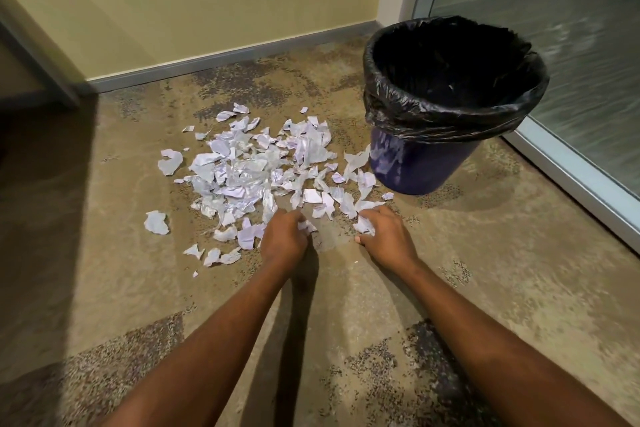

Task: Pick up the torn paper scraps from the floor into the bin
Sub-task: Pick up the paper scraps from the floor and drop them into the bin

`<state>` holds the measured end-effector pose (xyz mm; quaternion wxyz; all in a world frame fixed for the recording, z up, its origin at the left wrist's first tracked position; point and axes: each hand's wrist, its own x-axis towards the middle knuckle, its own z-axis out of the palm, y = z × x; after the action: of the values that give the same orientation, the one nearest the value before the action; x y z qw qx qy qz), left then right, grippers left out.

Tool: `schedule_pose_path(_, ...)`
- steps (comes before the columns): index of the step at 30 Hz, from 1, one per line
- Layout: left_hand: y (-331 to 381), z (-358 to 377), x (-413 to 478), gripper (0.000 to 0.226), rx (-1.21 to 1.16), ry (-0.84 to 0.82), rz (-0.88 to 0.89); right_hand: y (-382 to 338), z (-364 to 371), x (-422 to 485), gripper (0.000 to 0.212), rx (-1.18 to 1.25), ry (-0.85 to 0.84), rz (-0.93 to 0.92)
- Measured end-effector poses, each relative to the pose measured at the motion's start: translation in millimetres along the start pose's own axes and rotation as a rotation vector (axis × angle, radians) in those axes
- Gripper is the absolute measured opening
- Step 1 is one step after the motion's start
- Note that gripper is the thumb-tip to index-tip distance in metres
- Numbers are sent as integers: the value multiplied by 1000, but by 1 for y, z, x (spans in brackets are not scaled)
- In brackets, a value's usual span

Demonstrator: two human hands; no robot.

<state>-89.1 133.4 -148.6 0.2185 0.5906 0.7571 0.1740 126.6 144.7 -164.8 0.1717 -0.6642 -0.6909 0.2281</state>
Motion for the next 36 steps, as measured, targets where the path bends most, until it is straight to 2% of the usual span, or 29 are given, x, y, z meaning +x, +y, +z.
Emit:
schedule_pose_path(3,6,-2,12,31,-48,13,49,-1,6,1,45,24,55,-2)
schedule_pose_path(7,18,-1,30,72,-63,-28,73,-1,10,0,26,68,112,2)
schedule_pose_path(10,28,4,43,99,-50,-173,87,-3,9,0,28,98,134,34)
schedule_pose_path(12,32,10,49,110,-36,-259,95,-4,9,2,39,126,145,62)
schedule_pose_path(14,34,15,55,112,-2,-290,95,-7,7,9,56,160,134,104)
schedule_pose_path(18,34,20,66,91,42,-283,113,-15,-8,32,126,215,-57,198)
schedule_pose_path(20,33,23,70,78,2,-268,110,-20,-13,45,142,187,-165,208)
schedule_pose_path(23,32,24,72,59,-32,-233,126,-28,-11,63,126,95,-254,185)
schedule_pose_path(27,28,24,72,41,-84,-180,137,-36,-2,74,95,58,-223,109)
schedule_pose_path(32,25,22,69,24,-209,-147,103,-43,8,69,61,184,-159,40)
schedule_pose_path(34,25,22,66,22,-266,-143,63,-46,10,65,45,313,-144,65)
schedule_pose_path(36,24,23,62,17,-349,-152,6,-49,12,59,40,433,-124,131)
